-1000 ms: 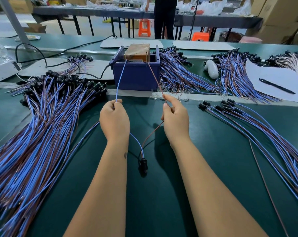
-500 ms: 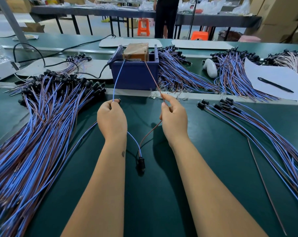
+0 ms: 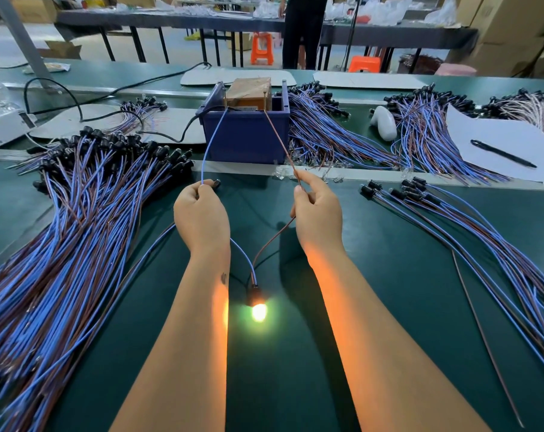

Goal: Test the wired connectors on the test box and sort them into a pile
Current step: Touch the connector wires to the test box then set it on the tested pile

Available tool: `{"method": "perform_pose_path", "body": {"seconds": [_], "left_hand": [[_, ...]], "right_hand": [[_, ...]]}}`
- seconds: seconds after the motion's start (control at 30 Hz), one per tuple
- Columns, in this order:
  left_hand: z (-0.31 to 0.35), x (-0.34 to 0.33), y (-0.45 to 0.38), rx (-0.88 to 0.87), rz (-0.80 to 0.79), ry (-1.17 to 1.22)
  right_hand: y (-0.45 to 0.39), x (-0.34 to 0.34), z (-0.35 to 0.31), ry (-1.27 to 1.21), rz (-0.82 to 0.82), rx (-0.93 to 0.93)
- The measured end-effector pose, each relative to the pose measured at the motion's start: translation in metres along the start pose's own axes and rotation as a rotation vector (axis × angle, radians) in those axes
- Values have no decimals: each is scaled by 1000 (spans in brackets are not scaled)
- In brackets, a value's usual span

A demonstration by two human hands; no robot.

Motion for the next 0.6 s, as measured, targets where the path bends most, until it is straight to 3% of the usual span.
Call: {"method": "perform_pose_path", "body": {"seconds": [0.6], "left_hand": [[1,-2,-1,-60,-41,59]], "right_hand": [[2,2,-2,-10,32,-26]]}}
Point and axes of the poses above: each hand's wrist, its own y-axis away from the middle knuckle, its own x-axis out of the back of the hand, z = x × y, the point moved 3 cm from there along -y, towards the middle knuckle, and after that the axes turned 4 degrees about -z, right-handed, at the moved point
